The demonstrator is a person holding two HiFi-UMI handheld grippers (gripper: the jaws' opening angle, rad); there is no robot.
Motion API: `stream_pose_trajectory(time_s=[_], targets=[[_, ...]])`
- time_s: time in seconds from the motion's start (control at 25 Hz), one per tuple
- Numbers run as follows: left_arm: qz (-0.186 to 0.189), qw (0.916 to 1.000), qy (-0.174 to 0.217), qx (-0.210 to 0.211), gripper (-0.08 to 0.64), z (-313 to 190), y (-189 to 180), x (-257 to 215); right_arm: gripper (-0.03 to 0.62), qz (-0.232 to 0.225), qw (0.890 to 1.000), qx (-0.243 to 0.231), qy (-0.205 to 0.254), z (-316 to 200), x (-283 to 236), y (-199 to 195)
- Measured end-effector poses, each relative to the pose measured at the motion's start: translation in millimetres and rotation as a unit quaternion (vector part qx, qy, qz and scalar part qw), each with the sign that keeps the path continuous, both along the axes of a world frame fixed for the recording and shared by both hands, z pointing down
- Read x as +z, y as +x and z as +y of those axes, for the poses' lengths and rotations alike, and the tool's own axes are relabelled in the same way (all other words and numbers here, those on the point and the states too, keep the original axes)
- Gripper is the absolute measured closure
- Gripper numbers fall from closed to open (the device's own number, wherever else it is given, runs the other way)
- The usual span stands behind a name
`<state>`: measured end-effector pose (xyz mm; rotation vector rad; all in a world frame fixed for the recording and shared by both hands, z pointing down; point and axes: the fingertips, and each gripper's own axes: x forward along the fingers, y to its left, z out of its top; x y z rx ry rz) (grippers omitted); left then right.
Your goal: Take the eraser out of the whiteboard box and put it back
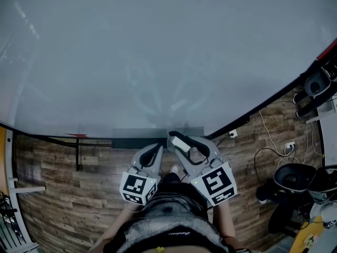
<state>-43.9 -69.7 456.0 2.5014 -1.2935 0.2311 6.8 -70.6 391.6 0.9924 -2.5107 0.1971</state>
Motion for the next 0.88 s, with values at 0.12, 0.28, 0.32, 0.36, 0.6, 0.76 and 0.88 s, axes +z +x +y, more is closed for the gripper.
stream_pose_trajectory(time_s=[0.12, 0.28, 0.32, 0.36, 0.6, 0.76, 0.88], targets=[[0.0, 1.0, 0.001, 0.0, 0.56, -2, 0, 2, 0.431, 0.0, 1.0, 0.0, -0.002, -2, 2, 0], [0.0, 1.0, -0.002, 0.001, 0.56, -3, 0, 3, 0.432, 0.003, 1.0, -0.001, -0.005, -4, 6, -1], [0.0, 1.0, -0.003, 0.001, 0.56, -4, 0, 4, 0.431, 0.004, 1.0, -0.001, -0.006, -5, 7, -1], [-0.001, 1.0, -0.004, 0.002, 0.56, -5, 1, 5, 0.432, 0.005, 1.0, -0.001, -0.006, -6, 8, -1], [-0.001, 0.9999, -0.01, 0.003, 0.56, -6, -3, 8, 0.431, 0.01, 1.0, -0.001, -0.012, -9, 14, -5], [-0.007, 0.9998, -0.016, 0.007, 0.56, -4, -2, 7, 0.432, 0.012, 1.0, -0.002, -0.016, -10, 19, -5], [-0.006, 0.9998, -0.02, 0.008, 0.56, -4, 0, 6, 0.431, 0.015, 1.0, -0.003, -0.022, -11, 24, -5]])
